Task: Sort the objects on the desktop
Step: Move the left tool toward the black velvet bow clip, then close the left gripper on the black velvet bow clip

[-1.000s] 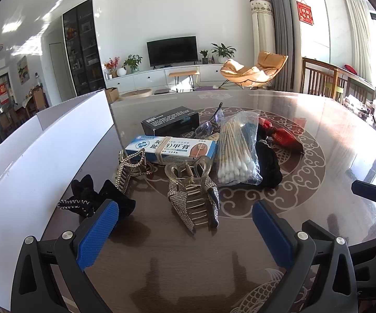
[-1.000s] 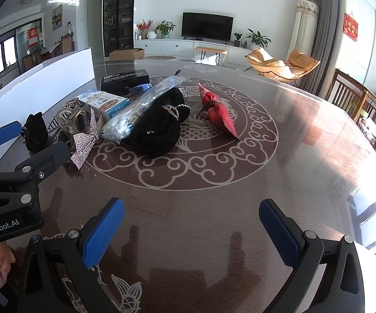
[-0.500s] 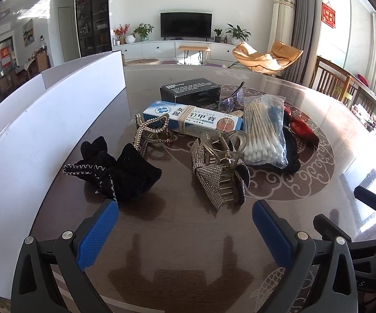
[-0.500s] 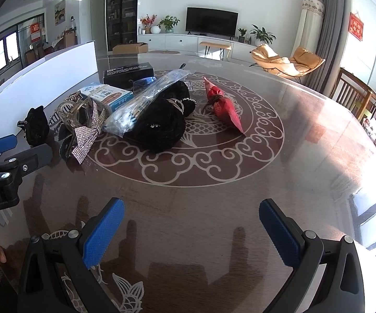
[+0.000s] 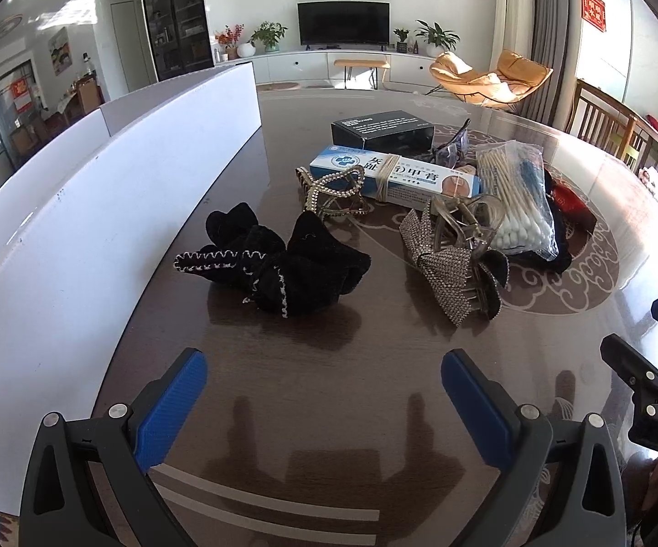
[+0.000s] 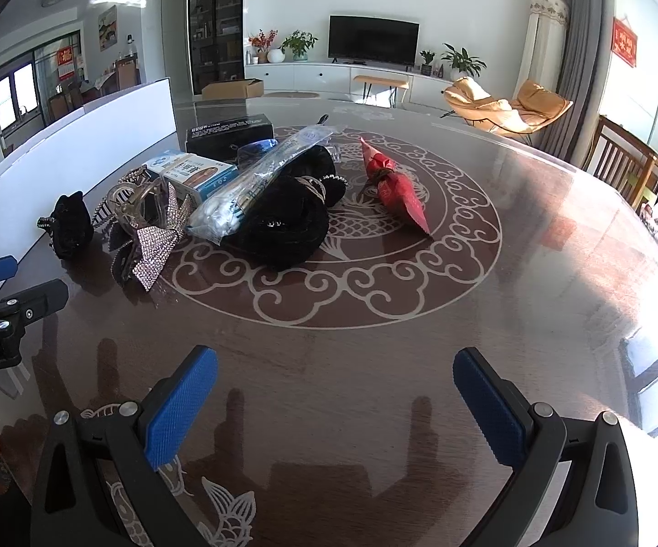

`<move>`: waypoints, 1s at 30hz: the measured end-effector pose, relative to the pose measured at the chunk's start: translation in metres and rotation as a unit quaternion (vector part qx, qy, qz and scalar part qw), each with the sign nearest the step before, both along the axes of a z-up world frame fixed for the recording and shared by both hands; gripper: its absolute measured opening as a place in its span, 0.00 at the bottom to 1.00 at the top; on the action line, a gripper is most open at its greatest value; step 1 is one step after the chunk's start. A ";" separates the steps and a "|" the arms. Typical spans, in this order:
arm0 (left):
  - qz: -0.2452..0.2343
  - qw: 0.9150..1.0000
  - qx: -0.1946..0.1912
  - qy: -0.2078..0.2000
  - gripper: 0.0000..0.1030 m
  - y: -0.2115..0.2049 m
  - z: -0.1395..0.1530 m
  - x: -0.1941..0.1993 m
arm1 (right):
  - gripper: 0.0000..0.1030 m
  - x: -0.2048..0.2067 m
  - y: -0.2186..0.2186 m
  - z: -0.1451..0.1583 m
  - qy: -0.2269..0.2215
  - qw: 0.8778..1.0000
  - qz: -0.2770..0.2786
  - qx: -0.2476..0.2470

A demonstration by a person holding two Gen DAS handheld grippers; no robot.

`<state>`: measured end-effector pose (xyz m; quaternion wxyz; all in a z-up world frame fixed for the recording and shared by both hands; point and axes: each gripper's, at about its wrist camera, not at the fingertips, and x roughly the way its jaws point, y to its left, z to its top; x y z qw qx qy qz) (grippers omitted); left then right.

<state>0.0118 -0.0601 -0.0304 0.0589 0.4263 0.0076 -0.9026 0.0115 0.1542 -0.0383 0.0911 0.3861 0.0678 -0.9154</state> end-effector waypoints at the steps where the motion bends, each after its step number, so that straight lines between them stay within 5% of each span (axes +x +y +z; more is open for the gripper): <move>1: 0.009 1.000 0.003 -0.008 1.00 -0.005 -0.002 -0.002 | 1.00 0.001 0.000 0.000 0.001 1.000 0.000 -0.001; 6: 0.059 0.996 0.012 -0.069 1.00 -0.027 -0.019 -0.027 | 1.00 0.002 0.001 0.001 0.003 1.000 0.001 -0.005; 10: 0.066 0.995 0.029 -0.072 1.00 -0.035 -0.022 -0.044 | 1.00 0.002 0.002 0.002 0.005 1.000 0.001 -0.011; 27: -0.029 0.998 0.019 -0.060 1.00 -0.032 -0.019 -0.105 | 1.00 0.003 0.008 0.004 0.007 0.999 0.002 -0.031; 29: -0.050 0.998 0.015 -0.035 0.78 -0.031 -0.014 -0.099 | 1.00 0.003 0.009 0.004 0.007 0.999 0.001 -0.033; 30: -0.062 0.998 0.013 -0.027 0.57 -0.030 -0.012 -0.096 | 1.00 0.003 0.009 0.004 0.006 0.999 0.001 -0.034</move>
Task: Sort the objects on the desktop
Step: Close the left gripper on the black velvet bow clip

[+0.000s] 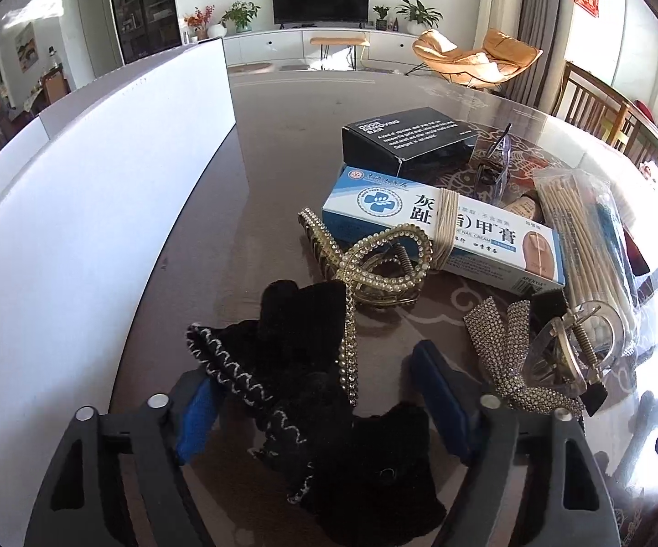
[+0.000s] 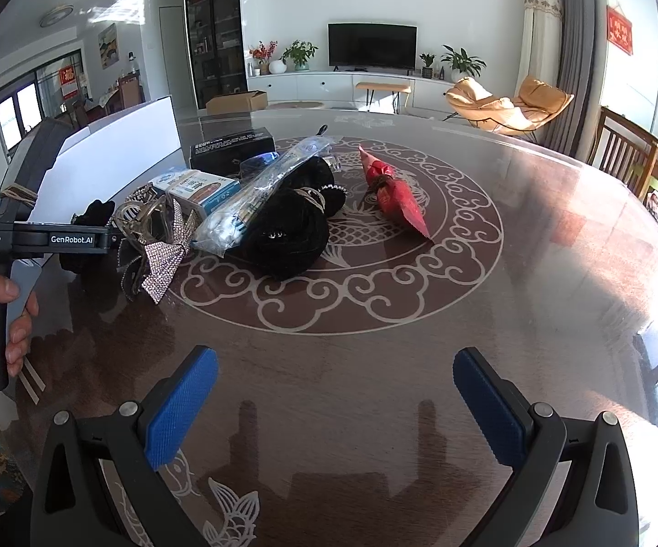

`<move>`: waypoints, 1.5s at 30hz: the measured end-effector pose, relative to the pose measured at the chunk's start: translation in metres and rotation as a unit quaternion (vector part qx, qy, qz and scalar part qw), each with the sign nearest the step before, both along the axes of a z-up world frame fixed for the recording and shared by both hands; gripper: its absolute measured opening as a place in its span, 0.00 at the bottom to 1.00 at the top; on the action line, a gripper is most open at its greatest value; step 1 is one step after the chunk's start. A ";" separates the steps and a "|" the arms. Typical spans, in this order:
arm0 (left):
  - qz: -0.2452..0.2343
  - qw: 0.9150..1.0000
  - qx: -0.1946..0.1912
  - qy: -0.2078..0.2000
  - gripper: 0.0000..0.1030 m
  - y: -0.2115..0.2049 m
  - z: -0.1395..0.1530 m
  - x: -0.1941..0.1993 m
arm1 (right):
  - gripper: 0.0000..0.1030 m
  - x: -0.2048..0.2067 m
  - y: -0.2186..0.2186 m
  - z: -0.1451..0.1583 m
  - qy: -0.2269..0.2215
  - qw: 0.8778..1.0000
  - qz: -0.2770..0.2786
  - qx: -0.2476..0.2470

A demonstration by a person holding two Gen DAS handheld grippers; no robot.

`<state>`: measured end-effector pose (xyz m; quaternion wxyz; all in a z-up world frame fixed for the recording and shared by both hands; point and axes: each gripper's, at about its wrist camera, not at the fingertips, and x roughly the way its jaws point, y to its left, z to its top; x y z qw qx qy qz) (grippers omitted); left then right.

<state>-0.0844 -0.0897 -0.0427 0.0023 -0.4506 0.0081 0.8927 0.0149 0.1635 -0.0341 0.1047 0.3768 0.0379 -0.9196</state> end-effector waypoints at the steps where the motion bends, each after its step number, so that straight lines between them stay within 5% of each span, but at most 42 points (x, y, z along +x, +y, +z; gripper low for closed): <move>1: -0.009 1.000 0.001 0.002 0.44 0.002 0.001 0.002 | 1.00 0.000 0.000 0.000 0.000 1.000 0.000 -0.001; 11: -0.067 0.997 -0.020 0.024 0.40 0.037 0.002 0.046 | 1.00 -0.003 0.000 -0.002 -0.009 1.000 -0.003 0.000; 31: -0.064 0.998 -0.014 0.025 0.43 0.032 -0.001 0.041 | 1.00 -0.011 -0.009 -0.010 -0.029 0.999 -0.009 0.040; 36: -0.043 0.998 0.028 0.023 0.42 0.013 -0.001 0.044 | 1.00 -0.011 -0.011 -0.011 -0.033 0.998 -0.006 0.045; 39: -0.025 0.998 0.054 0.028 0.42 -0.004 -0.001 0.057 | 1.00 -0.010 -0.013 -0.012 -0.033 0.998 0.006 0.046; 45: -0.014 0.999 0.039 0.027 0.42 -0.013 -0.001 0.071 | 1.00 -0.004 -0.042 -0.015 -0.076 0.994 0.082 -0.011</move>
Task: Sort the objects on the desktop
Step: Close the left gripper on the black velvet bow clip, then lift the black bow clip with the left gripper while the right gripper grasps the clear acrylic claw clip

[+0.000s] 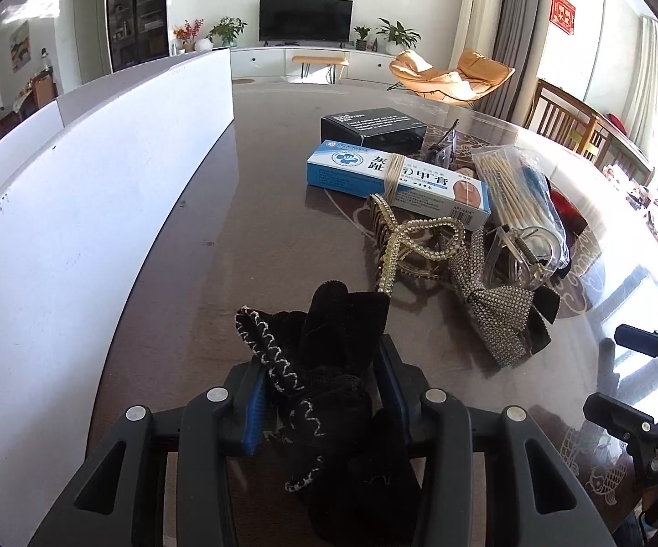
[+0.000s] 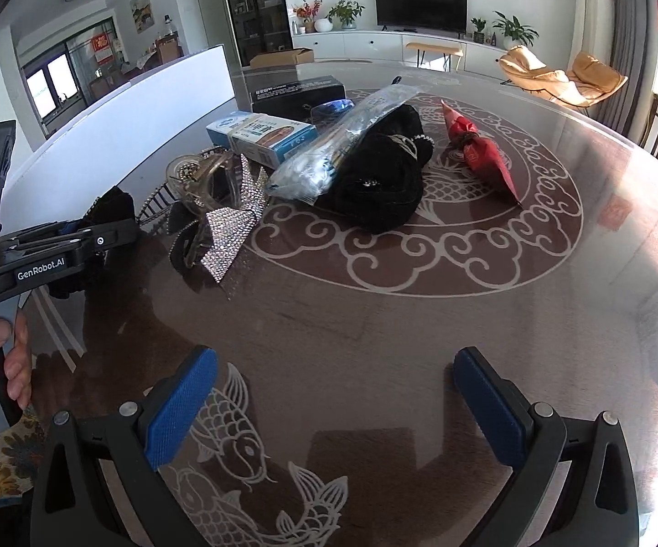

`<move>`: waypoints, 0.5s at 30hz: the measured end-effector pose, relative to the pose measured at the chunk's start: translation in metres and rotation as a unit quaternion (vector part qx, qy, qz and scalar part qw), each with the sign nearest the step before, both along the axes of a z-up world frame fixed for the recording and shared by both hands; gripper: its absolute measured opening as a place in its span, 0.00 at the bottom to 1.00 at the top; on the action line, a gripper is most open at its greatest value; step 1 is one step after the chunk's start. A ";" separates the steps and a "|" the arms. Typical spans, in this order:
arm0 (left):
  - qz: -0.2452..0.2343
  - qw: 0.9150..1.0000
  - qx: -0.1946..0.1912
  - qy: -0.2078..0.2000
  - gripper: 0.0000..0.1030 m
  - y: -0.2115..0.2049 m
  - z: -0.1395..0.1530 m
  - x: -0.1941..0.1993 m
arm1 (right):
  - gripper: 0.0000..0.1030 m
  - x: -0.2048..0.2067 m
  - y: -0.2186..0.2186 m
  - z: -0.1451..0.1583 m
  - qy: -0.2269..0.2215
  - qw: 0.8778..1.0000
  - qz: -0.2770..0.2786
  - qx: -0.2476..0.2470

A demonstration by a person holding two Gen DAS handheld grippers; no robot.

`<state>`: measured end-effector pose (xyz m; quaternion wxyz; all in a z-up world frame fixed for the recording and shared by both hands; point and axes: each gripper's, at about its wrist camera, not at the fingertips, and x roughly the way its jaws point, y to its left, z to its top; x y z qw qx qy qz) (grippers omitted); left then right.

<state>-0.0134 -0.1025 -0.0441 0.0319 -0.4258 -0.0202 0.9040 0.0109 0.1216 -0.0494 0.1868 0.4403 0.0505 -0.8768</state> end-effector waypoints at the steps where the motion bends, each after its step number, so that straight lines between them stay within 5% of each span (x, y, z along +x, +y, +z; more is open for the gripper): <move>1: 0.003 1.000 -0.006 -0.001 0.42 0.000 0.000 0.002 | 1.00 0.000 -0.011 -0.001 -0.004 1.000 0.013 -0.004; 5: -0.002 0.999 -0.044 0.007 0.43 0.005 -0.002 0.010 | 1.00 -0.018 -0.053 -0.001 -0.014 0.999 0.037 0.006; 15: -0.003 0.999 -0.041 -0.015 0.43 -0.001 0.001 -0.002 | 1.00 -0.077 -0.105 -0.006 -0.001 0.997 0.059 0.046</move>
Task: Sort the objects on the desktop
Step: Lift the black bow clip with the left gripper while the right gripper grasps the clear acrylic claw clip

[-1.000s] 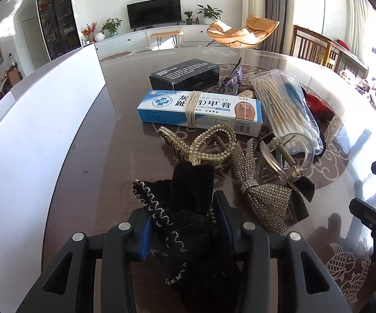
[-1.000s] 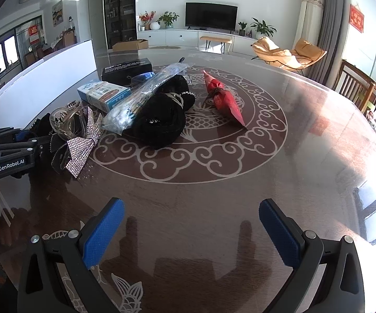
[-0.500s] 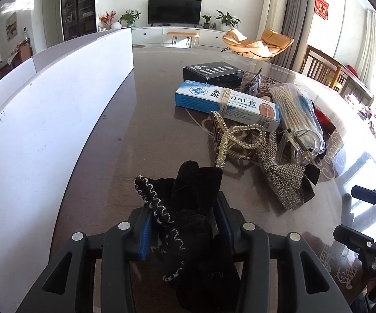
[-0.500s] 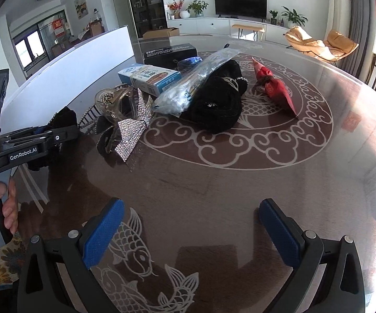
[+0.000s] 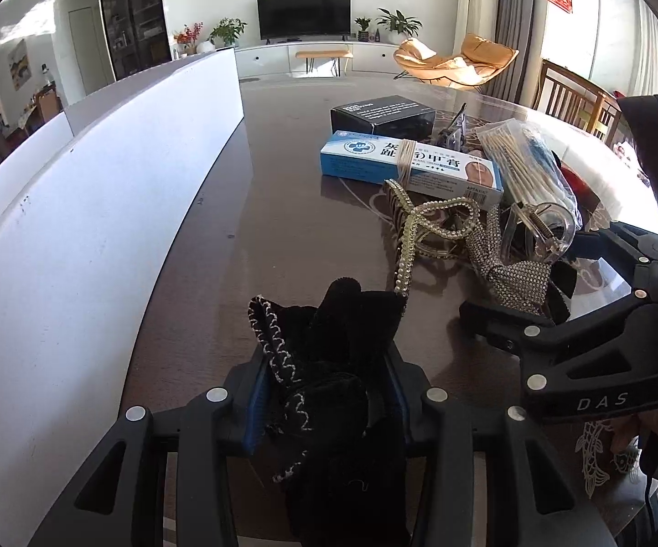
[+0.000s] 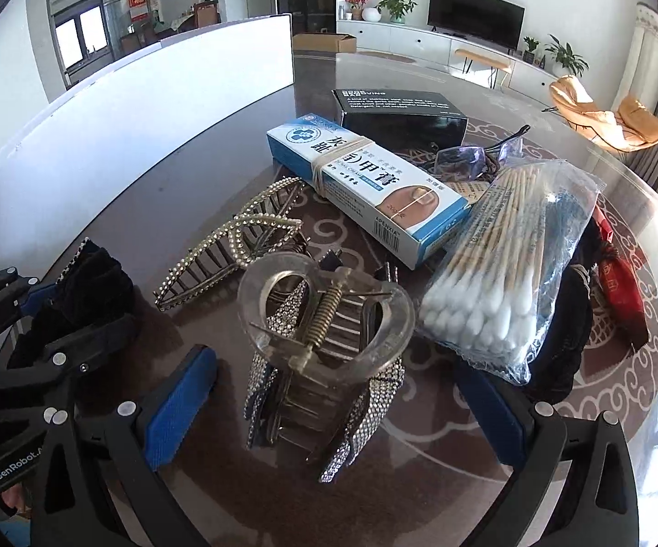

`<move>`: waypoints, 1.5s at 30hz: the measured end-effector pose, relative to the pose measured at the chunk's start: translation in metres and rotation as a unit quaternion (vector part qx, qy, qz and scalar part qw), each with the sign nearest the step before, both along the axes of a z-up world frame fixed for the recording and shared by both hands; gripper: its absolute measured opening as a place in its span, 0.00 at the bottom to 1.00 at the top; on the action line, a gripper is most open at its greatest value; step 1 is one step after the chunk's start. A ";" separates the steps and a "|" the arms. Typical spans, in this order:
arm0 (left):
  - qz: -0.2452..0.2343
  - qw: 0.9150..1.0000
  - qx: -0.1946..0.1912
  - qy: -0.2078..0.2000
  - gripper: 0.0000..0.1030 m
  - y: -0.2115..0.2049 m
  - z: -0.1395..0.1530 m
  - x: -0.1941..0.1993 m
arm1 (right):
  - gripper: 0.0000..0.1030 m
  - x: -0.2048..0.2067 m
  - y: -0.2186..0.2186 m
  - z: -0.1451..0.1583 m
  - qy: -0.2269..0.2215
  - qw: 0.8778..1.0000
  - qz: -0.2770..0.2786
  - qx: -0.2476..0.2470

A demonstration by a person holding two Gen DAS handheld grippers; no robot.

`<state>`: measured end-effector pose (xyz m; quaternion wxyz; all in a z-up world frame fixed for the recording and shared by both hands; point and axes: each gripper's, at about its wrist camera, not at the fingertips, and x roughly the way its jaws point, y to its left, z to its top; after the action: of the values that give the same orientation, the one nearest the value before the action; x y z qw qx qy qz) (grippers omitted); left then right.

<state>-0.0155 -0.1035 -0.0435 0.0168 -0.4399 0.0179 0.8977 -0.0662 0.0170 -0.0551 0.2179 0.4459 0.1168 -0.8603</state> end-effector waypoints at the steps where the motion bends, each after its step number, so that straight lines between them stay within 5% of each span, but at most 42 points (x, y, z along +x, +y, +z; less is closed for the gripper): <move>1: 0.000 1.000 0.000 -0.006 0.43 0.000 0.001 -0.004 | 1.00 -0.005 0.002 0.000 -0.002 1.000 -0.001 0.000; 4: -0.001 1.000 0.001 -0.007 0.43 0.000 0.001 -0.015 | 0.90 -0.013 0.012 0.002 0.008 1.000 -0.023 -0.006; 5: -0.001 1.000 0.002 -0.004 0.43 0.000 0.000 -0.017 | 0.66 -0.012 0.015 0.005 0.017 0.999 -0.026 -0.010; 6: 0.001 1.000 0.003 -0.004 0.43 0.000 0.000 -0.018 | 0.52 -0.012 0.020 0.008 0.023 0.999 -0.027 -0.015; 18: -0.020 1.000 0.007 0.006 0.44 0.064 -0.001 -0.048 | 0.53 0.004 0.116 0.010 0.022 0.995 -0.097 -0.032; 23: 0.011 1.000 0.008 0.008 0.45 0.080 0.000 -0.062 | 0.53 0.004 0.115 0.009 0.025 0.995 -0.098 -0.020; 29: 0.010 1.000 0.008 -0.002 0.70 0.087 0.000 -0.083 | 0.62 0.006 0.109 0.007 0.025 0.994 -0.108 -0.014; 31: 0.003 1.000 0.000 -0.011 0.92 0.090 -0.003 -0.085 | 0.66 0.005 0.107 0.006 0.024 0.993 -0.111 -0.010; 34: 0.013 1.000 -0.002 -0.017 1.00 0.088 -0.006 -0.088 | 0.73 0.003 0.108 0.005 0.019 0.993 -0.112 -0.015; 45: 0.016 1.000 0.006 -0.018 1.00 0.085 -0.007 -0.090 | 0.93 0.003 0.102 0.000 0.009 0.995 -0.097 -0.009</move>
<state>-0.1055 -0.0183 -0.0510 0.0055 -0.4566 0.0056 0.8897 -0.0630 0.1192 -0.0555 0.1366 0.4452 0.0676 -0.8823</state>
